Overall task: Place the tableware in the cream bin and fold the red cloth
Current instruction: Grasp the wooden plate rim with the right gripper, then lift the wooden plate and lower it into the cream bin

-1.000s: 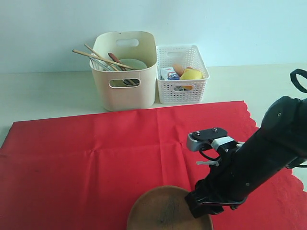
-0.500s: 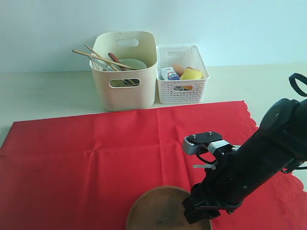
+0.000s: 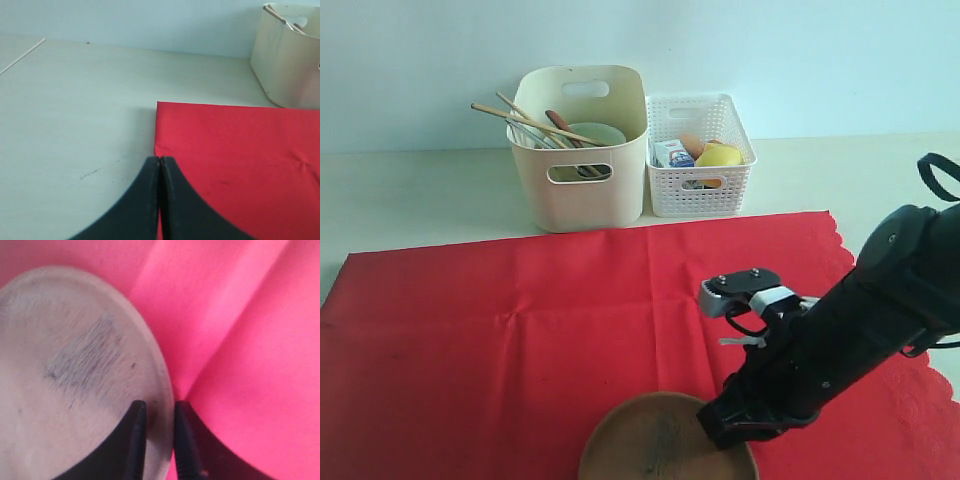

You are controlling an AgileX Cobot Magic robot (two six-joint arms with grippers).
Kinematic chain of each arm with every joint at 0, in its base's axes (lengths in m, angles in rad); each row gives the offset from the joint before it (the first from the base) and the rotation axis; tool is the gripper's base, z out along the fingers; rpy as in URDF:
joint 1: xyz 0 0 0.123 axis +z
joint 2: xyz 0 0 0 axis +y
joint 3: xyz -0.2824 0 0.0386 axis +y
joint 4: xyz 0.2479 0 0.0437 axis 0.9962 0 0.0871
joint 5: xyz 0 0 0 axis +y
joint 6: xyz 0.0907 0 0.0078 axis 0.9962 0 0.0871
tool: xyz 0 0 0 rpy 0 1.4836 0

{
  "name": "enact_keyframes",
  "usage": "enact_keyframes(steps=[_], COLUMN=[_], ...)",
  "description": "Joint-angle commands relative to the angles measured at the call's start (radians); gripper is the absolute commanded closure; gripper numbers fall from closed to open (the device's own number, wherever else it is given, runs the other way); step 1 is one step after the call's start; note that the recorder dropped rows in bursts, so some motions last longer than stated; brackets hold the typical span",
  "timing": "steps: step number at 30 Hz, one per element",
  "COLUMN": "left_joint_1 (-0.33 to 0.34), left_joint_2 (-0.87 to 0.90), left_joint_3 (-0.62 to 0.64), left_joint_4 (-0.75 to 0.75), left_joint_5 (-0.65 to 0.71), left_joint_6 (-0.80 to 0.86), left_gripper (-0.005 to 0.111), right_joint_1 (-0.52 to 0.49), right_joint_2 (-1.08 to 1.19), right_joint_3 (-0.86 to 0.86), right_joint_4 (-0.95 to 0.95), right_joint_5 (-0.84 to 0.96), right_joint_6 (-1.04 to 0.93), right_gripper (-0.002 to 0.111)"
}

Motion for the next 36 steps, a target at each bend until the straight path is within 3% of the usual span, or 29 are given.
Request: enact_keyframes(steps=[1,11,19,28,36], left_joint_1=[-0.005,-0.005,-0.005,-0.005,-0.005], left_joint_2=[-0.006,-0.006,-0.006,-0.006,-0.006], left_joint_3=[-0.001,-0.001,-0.001,-0.001,-0.001], left_joint_4=[0.006,0.006,0.006,0.006,0.006], left_joint_5=[-0.012,-0.012,-0.012,-0.012,-0.012], left_joint_6=[0.000,0.000,0.000,0.000,0.000], left_gripper=[0.106,0.106,0.106,0.106,0.106], right_joint_1=[0.000,0.000,0.000,0.000,-0.026], right_joint_2=[-0.074,-0.163,-0.163,-0.119,0.071], right_joint_3=[-0.048,-0.297,-0.485,-0.727,-1.014], right_joint_4=[-0.035,-0.035,-0.040,-0.174,-0.251], right_joint_5=[-0.064,0.115,0.145,0.132,0.092], right_joint_6=[-0.037,-0.062,-0.045,0.116,0.267], right_gripper=[0.108,0.108,0.108,0.108,0.108])
